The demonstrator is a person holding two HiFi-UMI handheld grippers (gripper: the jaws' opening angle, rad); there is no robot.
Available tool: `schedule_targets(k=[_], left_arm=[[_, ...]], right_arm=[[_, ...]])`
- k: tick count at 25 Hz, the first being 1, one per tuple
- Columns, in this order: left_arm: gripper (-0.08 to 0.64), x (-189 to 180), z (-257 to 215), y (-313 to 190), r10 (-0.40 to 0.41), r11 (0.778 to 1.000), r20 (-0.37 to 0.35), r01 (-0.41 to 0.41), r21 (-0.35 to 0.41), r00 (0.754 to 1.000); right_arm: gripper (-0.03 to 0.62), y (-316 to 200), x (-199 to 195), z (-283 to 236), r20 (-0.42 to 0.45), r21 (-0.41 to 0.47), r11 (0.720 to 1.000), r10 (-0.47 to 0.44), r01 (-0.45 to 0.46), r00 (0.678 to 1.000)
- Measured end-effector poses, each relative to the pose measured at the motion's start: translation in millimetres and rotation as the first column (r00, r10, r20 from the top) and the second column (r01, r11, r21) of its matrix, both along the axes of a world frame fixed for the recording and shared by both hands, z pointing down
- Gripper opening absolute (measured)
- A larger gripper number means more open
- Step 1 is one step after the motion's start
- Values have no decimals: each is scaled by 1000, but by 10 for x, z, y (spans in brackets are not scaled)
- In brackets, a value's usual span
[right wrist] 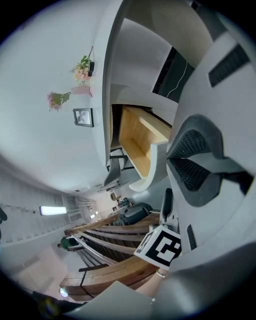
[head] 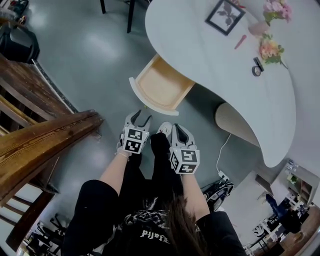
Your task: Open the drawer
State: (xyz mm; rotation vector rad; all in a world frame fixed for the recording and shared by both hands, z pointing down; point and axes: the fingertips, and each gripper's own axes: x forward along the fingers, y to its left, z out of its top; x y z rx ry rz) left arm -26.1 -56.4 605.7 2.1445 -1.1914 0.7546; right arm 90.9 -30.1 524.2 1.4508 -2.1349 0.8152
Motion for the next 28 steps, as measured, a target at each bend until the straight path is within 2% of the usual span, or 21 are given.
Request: schedule_targets(k=[5, 13, 18, 28], left_arm=[[204, 24, -221, 214, 6, 1000, -22, -6, 2, 1000], [204, -67, -738, 280, -34, 998, -76, 38, 52, 997], [204, -83, -1111, 296, -1, 993, -89, 11, 117, 996], [204, -197, -1718, 446, 31, 981, -131, -6, 193, 991]], right_arm=[[26, 31, -44, -157, 17, 15, 998, 53, -53, 998], [26, 77, -111, -429, 15, 56, 997, 52, -53, 999], [26, 135, -125, -670, 19, 92, 993, 78, -79, 997], [26, 196, -202, -1139, 22, 178, 979, 99, -101, 995]])
